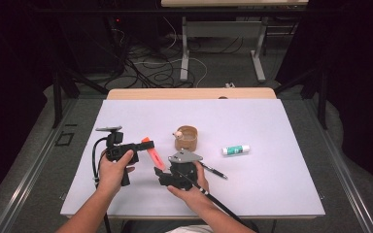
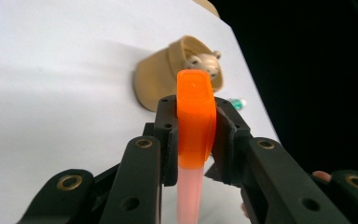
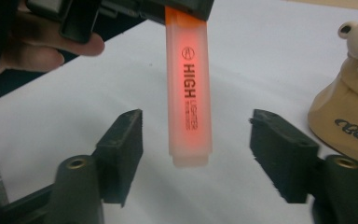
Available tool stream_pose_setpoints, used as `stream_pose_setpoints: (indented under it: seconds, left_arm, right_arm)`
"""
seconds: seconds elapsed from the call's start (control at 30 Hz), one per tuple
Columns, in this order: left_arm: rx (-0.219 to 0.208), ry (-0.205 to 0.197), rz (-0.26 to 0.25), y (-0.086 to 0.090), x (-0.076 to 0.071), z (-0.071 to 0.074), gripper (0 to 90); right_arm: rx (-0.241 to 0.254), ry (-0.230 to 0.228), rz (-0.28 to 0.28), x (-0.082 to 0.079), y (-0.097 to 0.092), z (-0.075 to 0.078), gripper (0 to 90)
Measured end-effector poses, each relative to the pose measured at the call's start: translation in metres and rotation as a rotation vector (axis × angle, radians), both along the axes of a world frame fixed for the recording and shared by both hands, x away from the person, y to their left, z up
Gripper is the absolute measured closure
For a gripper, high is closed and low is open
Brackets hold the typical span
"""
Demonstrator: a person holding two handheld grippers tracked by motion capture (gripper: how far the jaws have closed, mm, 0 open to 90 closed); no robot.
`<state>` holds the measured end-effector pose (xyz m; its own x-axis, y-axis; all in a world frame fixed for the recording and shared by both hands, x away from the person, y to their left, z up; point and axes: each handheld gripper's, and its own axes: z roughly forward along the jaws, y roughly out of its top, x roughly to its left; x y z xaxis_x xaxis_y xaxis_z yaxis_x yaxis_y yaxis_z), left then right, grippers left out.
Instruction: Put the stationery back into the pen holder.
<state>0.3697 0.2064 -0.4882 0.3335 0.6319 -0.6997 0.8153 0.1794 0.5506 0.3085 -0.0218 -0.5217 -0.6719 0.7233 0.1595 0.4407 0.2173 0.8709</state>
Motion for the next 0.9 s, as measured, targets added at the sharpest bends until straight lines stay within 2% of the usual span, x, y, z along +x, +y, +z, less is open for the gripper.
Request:
stream_pose_setpoints:
  seconds: [0.03, 0.1, 0.13, 0.23, 0.33, 0.37, 0.4, 0.47, 0.53, 0.57, 0.6, 0.67, 0.73, 0.77, 0.8, 0.83, 0.9]
  left_arm:
    - [-0.003, -0.017, 0.028, -0.001, 0.000, 0.000, 74.3]
    - [0.031, -0.031, 0.024, 0.002, -0.001, 0.002, 74.3]
    - [0.042, -0.056, 0.039, 0.002, 0.000, 0.001, 74.3]
    - [0.085, -0.081, 0.043, 0.004, -0.001, 0.003, 74.3]
    - [0.112, -0.106, 0.059, 0.004, -0.001, 0.004, 74.3]
    - [0.125, -0.106, 0.047, 0.005, -0.002, 0.005, 74.3]
    - [0.134, -0.116, 0.053, 0.004, -0.002, 0.005, 74.3]
    - [0.151, -0.132, 0.059, 0.003, -0.003, 0.006, 74.3]
    - [0.165, -0.148, 0.059, 0.004, -0.003, 0.006, 74.2]
    - [0.170, -0.151, 0.059, 0.004, -0.003, 0.007, 74.3]
    - [0.175, -0.155, 0.062, 0.004, -0.003, 0.007, 74.3]
    - [0.188, -0.170, 0.070, 0.004, -0.004, 0.007, 74.3]
    - [0.200, -0.176, 0.072, 0.003, -0.005, 0.008, 74.2]
    - [0.211, -0.184, 0.072, 0.002, -0.005, 0.008, 74.2]
    - [0.221, -0.192, 0.074, 0.002, -0.005, 0.009, 74.2]
    - [0.227, -0.201, 0.073, 0.001, -0.005, 0.009, 74.2]
    - [0.235, -0.215, 0.082, -0.002, -0.007, 0.010, 74.2]
  right_arm:
    - [-0.008, 0.004, -0.002, 0.001, 0.001, -0.001, 30.9]
    - [-0.027, 0.008, -0.006, 0.001, 0.001, 0.000, 25.5]
    - [-0.050, 0.005, -0.006, 0.003, 0.001, 0.000, 21.5]
    - [-0.091, 0.035, -0.005, 0.005, 0.003, 0.003, 15.0]
    - [-0.157, 0.027, -0.008, 0.006, 0.005, 0.005, 14.2]
    - [-0.187, 0.042, -0.001, 0.005, 0.005, 0.007, 11.3]
    - [-0.192, 0.034, -0.006, 0.006, 0.006, 0.007, 7.1]
    - [-0.219, 0.057, 0.004, 0.006, 0.005, 0.008, 1.1]
    - [-0.233, 0.075, 0.008, 0.006, 0.003, 0.009, 0.0]
    - [-0.242, 0.065, 0.005, 0.008, 0.002, 0.008, 0.0]
    - [-0.257, 0.083, -0.002, 0.009, 0.000, 0.008, 0.0]
    - [-0.281, 0.090, -0.016, 0.012, -0.006, 0.008, 0.0]
    - [-0.311, 0.116, -0.026, 0.015, -0.013, 0.010, 0.0]
    - [-0.307, 0.113, -0.039, 0.016, -0.017, 0.009, 0.0]
    - [-0.331, 0.112, -0.035, 0.018, -0.022, 0.010, 0.0]
    - [-0.324, 0.121, -0.051, 0.019, -0.026, 0.010, 0.0]
    - [-0.340, 0.142, -0.064, 0.022, -0.037, 0.012, 0.0]
